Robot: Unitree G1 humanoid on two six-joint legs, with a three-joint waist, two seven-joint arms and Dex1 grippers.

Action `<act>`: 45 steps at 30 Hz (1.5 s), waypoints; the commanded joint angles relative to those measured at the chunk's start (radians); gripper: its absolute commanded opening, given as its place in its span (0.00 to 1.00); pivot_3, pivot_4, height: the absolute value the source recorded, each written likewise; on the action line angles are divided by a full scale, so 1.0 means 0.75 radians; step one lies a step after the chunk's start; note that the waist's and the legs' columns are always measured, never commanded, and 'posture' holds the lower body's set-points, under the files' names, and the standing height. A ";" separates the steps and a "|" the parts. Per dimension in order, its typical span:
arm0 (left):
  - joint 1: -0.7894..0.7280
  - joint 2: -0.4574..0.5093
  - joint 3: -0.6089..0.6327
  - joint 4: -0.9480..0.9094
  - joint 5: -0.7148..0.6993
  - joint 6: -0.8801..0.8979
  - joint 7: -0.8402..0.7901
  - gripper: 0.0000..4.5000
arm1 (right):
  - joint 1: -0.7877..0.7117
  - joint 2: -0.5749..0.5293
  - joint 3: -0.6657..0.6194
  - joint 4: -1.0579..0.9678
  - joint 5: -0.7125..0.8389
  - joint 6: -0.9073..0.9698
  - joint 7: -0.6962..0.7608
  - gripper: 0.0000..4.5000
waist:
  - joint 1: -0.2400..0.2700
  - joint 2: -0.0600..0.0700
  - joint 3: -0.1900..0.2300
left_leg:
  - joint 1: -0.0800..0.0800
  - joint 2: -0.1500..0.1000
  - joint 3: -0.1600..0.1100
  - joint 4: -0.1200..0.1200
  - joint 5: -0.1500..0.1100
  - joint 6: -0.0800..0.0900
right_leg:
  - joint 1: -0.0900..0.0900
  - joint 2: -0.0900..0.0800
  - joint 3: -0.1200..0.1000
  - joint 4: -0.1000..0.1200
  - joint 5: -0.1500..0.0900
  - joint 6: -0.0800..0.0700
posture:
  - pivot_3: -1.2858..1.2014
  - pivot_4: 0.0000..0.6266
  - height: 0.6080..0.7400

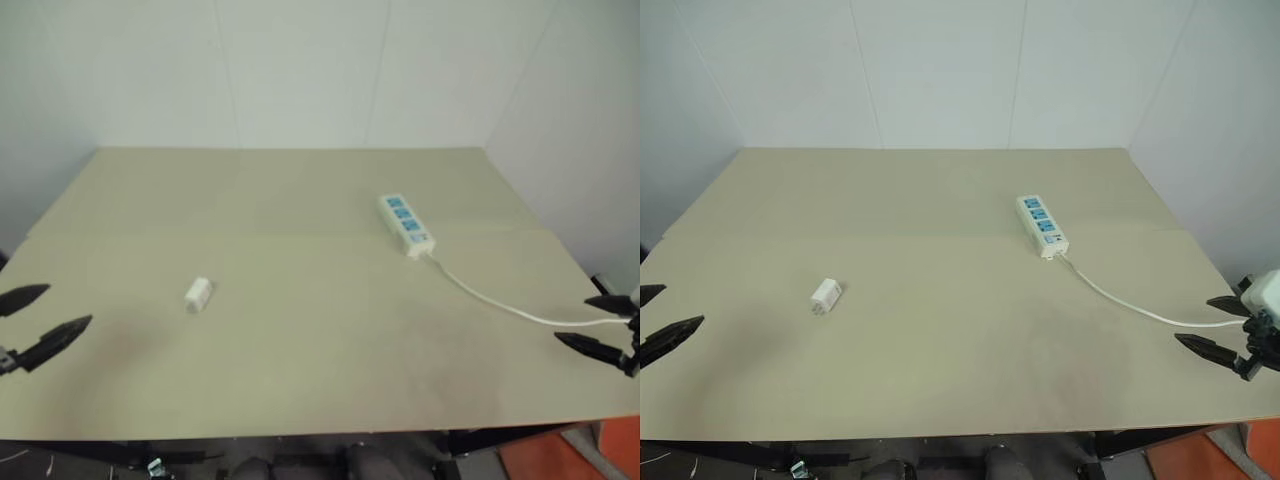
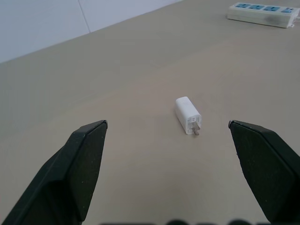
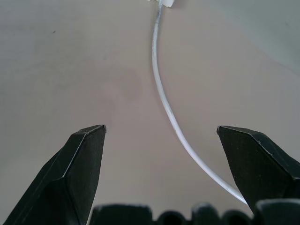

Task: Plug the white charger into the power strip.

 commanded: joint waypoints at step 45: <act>-0.472 0.173 -0.671 -0.100 0.197 -0.025 0.026 1.00 | -1.310 0.564 0.644 1.229 -0.309 -0.279 -0.388 0.99 | -0.004 0.001 0.002 | -0.003 0.000 0.000 0.000 0.000 0.000 | -0.001 0.004 0.003 0.001 0.010 0.005 | 0.52 0.24 1.00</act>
